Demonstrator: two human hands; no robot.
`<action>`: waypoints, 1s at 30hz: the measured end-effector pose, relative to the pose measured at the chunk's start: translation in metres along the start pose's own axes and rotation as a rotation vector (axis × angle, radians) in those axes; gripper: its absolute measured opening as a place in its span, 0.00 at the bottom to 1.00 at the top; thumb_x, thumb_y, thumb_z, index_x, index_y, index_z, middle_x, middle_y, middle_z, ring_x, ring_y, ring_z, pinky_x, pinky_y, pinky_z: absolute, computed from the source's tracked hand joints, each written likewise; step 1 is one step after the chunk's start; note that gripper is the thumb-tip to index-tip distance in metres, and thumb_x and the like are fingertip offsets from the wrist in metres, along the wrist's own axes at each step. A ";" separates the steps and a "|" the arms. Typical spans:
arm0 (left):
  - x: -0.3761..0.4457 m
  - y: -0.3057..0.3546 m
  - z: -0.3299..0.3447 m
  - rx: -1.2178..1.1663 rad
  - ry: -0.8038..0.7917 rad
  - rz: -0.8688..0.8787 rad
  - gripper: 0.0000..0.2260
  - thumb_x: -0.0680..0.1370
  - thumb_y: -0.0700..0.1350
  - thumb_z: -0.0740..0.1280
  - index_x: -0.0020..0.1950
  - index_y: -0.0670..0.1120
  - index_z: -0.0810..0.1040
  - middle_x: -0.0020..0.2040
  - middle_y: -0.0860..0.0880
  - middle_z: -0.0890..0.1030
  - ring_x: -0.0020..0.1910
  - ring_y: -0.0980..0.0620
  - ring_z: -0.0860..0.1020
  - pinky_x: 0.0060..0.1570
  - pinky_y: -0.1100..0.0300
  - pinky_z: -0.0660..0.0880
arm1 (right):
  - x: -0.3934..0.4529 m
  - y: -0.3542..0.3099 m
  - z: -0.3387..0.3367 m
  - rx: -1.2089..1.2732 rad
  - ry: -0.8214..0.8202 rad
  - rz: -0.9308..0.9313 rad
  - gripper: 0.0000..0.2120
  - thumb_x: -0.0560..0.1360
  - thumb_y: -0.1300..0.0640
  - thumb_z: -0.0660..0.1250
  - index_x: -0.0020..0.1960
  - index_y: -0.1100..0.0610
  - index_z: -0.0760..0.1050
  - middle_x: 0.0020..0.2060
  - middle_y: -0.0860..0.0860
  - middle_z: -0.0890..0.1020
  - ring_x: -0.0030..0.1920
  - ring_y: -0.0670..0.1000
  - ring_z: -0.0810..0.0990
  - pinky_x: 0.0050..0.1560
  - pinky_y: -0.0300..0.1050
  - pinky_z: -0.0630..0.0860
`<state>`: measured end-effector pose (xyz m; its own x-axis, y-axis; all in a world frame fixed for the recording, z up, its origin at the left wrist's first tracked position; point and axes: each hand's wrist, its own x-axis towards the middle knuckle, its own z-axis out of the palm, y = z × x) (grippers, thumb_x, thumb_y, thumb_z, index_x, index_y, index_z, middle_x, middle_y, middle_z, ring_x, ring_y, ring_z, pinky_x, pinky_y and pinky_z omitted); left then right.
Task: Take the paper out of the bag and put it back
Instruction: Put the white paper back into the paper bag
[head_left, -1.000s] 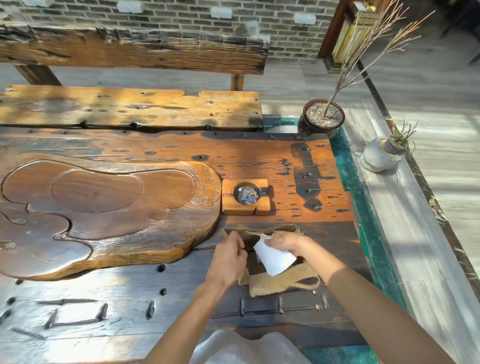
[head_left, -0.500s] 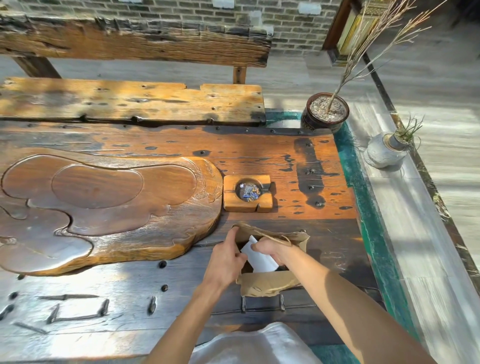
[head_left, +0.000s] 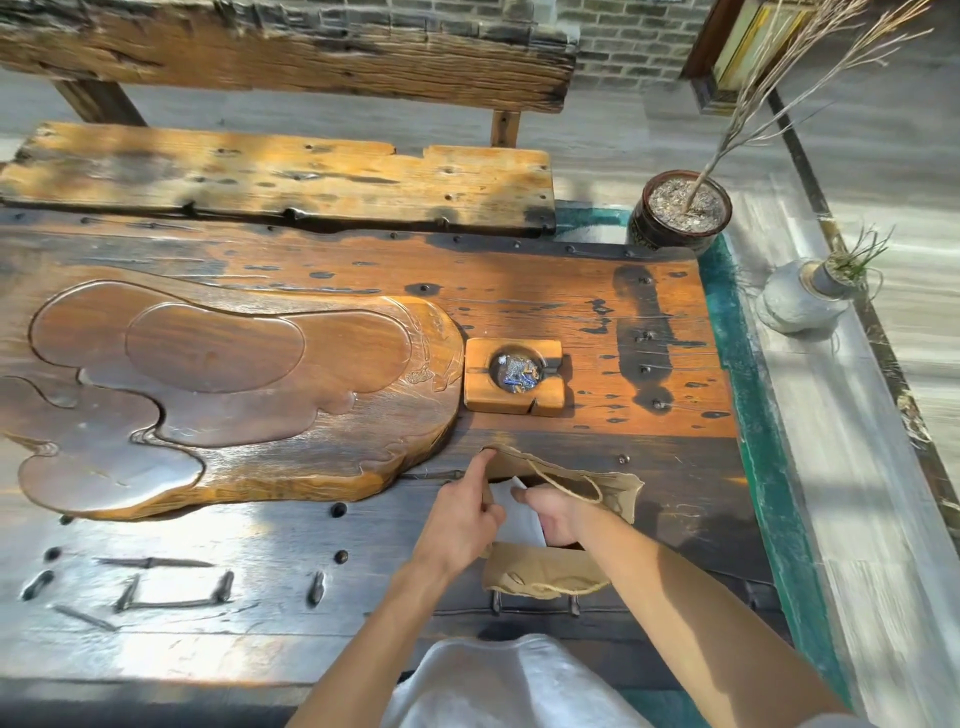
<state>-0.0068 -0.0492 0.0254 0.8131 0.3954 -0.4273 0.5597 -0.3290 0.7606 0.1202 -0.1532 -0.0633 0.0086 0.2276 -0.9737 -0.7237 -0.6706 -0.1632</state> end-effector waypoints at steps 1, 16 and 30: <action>0.000 0.000 -0.001 0.000 0.000 -0.003 0.31 0.75 0.38 0.65 0.76 0.52 0.63 0.35 0.57 0.75 0.34 0.62 0.74 0.28 0.77 0.67 | 0.002 0.001 0.001 0.021 0.005 -0.009 0.21 0.85 0.50 0.54 0.73 0.61 0.69 0.67 0.62 0.78 0.67 0.60 0.77 0.71 0.56 0.71; 0.002 0.004 -0.012 -0.006 -0.046 -0.063 0.31 0.75 0.37 0.64 0.75 0.56 0.63 0.35 0.57 0.75 0.33 0.59 0.76 0.27 0.73 0.70 | 0.031 0.008 0.008 -0.156 0.254 -0.102 0.28 0.84 0.47 0.57 0.78 0.62 0.61 0.76 0.59 0.66 0.76 0.59 0.65 0.75 0.55 0.64; 0.004 0.006 -0.011 0.022 -0.053 -0.073 0.29 0.75 0.37 0.64 0.75 0.53 0.63 0.35 0.53 0.76 0.34 0.57 0.75 0.26 0.72 0.69 | 0.015 0.004 0.004 -0.432 0.222 0.042 0.30 0.83 0.42 0.56 0.78 0.60 0.59 0.69 0.65 0.74 0.68 0.64 0.75 0.70 0.56 0.72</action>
<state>-0.0018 -0.0400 0.0334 0.7771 0.3732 -0.5068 0.6205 -0.3198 0.7160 0.1145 -0.1493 -0.0776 0.1665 0.0698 -0.9836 -0.3745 -0.9183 -0.1285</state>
